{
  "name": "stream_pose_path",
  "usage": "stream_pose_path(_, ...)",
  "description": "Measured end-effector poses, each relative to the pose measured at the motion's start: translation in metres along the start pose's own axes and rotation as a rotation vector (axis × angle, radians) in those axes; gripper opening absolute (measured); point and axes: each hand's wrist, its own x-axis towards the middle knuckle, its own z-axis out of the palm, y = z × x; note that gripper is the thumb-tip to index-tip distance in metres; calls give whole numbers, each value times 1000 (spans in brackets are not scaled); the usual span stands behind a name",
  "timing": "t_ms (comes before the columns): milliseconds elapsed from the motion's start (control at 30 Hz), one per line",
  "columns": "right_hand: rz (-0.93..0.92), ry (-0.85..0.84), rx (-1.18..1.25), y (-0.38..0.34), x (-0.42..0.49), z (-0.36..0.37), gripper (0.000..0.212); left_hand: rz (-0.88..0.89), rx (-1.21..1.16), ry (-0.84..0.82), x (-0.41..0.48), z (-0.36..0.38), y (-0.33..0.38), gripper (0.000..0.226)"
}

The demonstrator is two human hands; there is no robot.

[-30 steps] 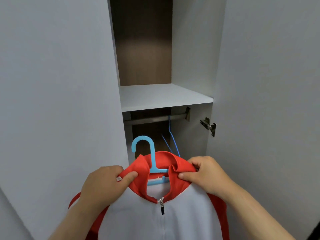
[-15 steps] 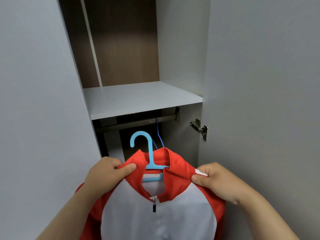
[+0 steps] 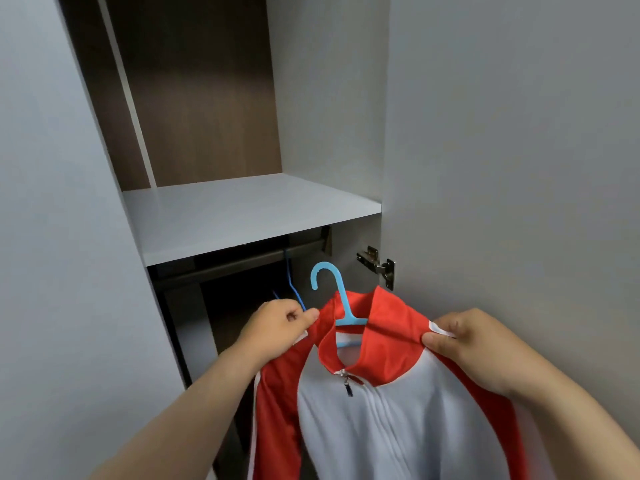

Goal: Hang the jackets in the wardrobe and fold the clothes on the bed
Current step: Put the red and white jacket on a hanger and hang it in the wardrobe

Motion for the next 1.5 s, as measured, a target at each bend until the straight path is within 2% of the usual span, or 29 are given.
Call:
stream_pose_path(133,23,41,10,-5,8,19,50,-41,118,258,28,-8,-11,32)
stream_pose_path(200,36,43,28,-6,14,33,49,-136,178,310,49,-15,-16,36)
stream_pose_path(333,54,78,121,-3,29,63,47,-324,210,322,82,-32,-35,47)
stream_pose_path(467,91,174,230,2,45,91,43,-431,264,277,111,-45,-60,39)
stream_pose_path(600,89,227,302,8,63,111,47,-510,144,242,137,-38,-72,46)
stream_pose_path(733,66,242,364,10,83,132,52,-470,230,212,148,-32,-91,63)
stream_pose_path(867,38,255,340,3,108,152,52,-384,687,240,148,-36,-104,65)
stream_pose_path(933,52,258,296,-2,121,163,50,-325,799,234,148,-38,-106,60)
stream_pose_path(1200,51,223,225,-15,163,199,41,-333,775,262,149,-43,-104,51)
stream_pose_path(1500,40,206,189,-33,195,217,44,-336,794,229,143,-45,-97,49)
